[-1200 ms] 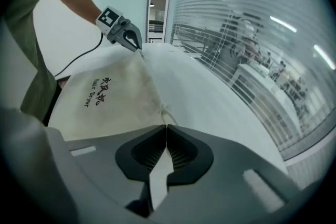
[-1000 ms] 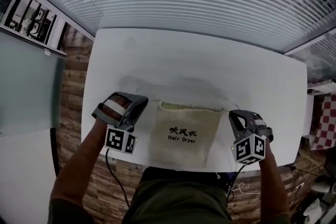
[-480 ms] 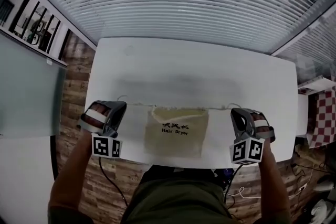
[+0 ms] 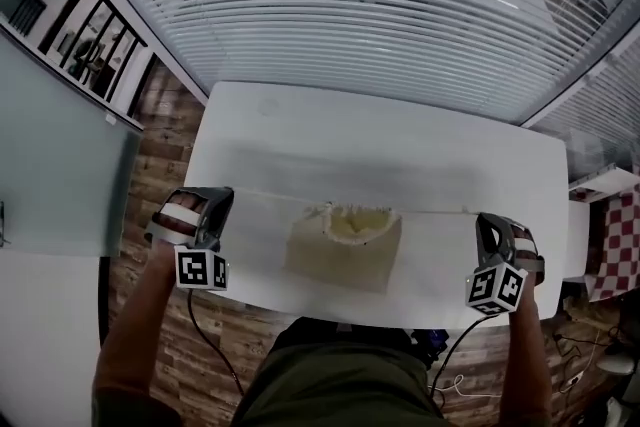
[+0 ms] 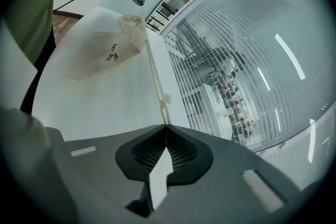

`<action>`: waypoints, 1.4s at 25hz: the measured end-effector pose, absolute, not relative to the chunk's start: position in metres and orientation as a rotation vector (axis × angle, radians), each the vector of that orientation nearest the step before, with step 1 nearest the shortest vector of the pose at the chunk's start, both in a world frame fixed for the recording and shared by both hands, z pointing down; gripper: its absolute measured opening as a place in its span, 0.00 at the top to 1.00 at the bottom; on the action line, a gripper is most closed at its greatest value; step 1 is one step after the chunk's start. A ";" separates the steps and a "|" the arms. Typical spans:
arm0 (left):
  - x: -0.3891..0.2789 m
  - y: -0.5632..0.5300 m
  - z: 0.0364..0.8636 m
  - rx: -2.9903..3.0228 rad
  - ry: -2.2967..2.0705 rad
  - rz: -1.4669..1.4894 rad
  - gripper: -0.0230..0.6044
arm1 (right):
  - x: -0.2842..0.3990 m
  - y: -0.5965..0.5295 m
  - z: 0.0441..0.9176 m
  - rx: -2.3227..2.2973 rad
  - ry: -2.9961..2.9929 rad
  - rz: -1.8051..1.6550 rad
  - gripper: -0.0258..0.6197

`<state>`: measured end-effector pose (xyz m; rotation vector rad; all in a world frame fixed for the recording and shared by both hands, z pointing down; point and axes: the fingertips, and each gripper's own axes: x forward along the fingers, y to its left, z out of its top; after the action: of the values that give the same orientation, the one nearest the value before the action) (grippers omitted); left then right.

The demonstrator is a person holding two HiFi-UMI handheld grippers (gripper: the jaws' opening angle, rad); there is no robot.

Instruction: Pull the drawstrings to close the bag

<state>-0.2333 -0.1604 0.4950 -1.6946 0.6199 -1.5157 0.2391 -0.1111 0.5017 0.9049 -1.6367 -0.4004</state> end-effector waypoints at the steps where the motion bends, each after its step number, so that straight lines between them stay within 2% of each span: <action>1: -0.239 -0.162 0.493 -1.689 0.638 -1.529 0.95 | 0.244 -0.110 0.500 0.914 -1.630 -0.394 0.94; 8: -0.286 -0.176 0.489 -1.684 0.814 -1.604 0.95 | 0.268 -0.109 0.489 1.004 -1.598 -0.337 0.94; 20: -0.297 -0.202 0.435 -1.735 1.046 -1.570 0.95 | 0.281 -0.126 0.445 1.152 -1.618 -0.344 0.94; 31: -0.267 -0.229 0.302 -1.795 1.448 -1.069 0.95 | 0.269 -0.158 0.340 1.496 -1.758 -0.431 0.93; 35: -0.262 -0.234 0.273 -1.794 1.501 -0.984 0.95 | 0.269 -0.166 0.311 1.564 -1.772 -0.470 0.93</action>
<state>-0.2623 -0.2337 0.2726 -1.7942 1.5007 -0.9843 0.2693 -0.1661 0.3113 1.5643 -1.7720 -0.4698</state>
